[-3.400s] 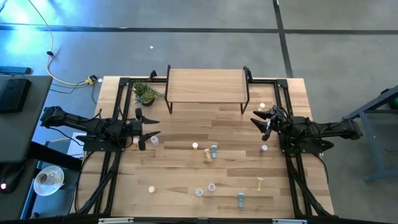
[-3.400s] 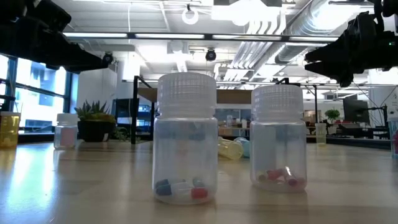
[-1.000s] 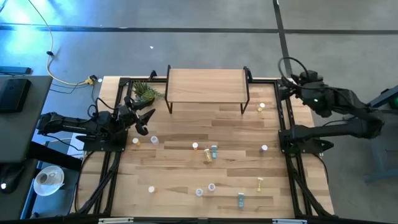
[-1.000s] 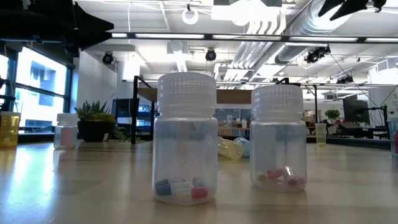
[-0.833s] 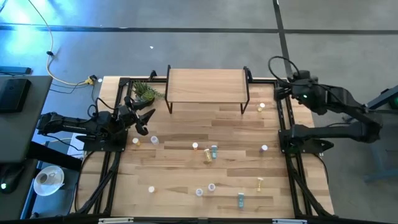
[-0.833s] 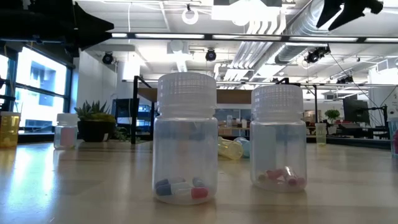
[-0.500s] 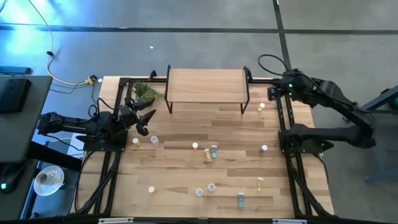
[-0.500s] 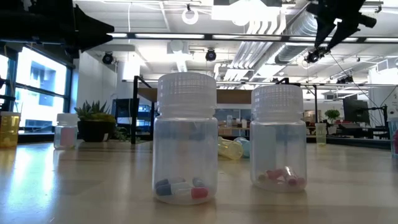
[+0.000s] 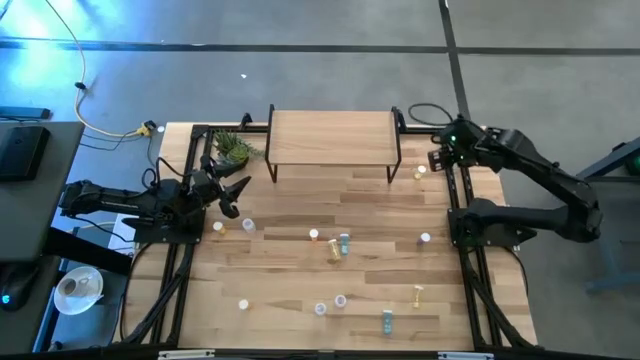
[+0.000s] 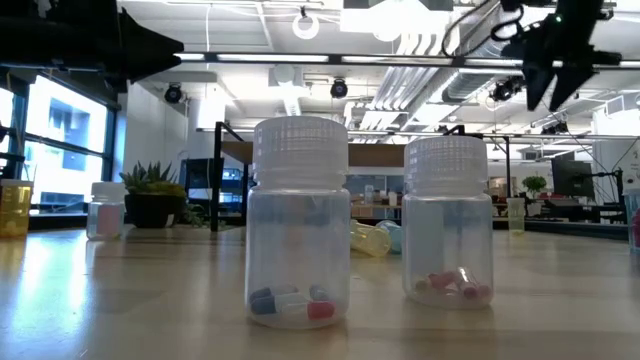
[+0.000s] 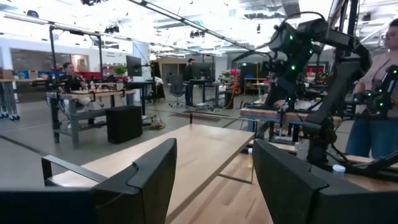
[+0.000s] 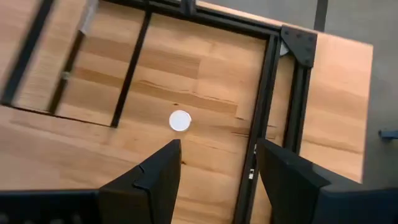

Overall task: Pick and place medicine bottles onto shelf by color
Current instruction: Put the top yellow pill bottle on the shelf

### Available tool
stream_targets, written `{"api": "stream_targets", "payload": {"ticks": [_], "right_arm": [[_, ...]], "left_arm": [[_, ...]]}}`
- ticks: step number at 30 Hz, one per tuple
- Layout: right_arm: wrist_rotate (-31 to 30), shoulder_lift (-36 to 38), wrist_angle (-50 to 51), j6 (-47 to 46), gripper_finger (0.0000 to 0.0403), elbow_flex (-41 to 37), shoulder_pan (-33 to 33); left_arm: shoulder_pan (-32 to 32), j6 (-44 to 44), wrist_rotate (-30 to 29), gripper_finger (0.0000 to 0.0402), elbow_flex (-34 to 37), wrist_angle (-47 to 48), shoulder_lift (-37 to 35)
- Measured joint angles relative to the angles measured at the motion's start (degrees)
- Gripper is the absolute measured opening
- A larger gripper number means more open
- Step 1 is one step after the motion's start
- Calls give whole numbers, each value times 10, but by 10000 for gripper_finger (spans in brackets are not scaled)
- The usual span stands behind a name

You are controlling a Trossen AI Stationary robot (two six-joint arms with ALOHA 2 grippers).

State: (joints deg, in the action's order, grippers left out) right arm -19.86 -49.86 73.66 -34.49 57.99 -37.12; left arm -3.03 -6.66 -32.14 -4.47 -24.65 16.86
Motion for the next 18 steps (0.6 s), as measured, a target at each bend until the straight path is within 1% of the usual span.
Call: {"api": "stream_targets", "payload": {"ticks": [5, 13, 18], "right_arm": [[38, 42, -90, -3, 200, -86, 0], [38, 52, -213, -18, 200, -187, 0], [38, 52, -264, -35, 200, -226, 0]], "left_arm": [[0, -4, 0, 201, 0, 0, 0], [0, 5, 0, 201, 0, 0, 0], [0, 5, 0, 201, 0, 0, 0]]}}
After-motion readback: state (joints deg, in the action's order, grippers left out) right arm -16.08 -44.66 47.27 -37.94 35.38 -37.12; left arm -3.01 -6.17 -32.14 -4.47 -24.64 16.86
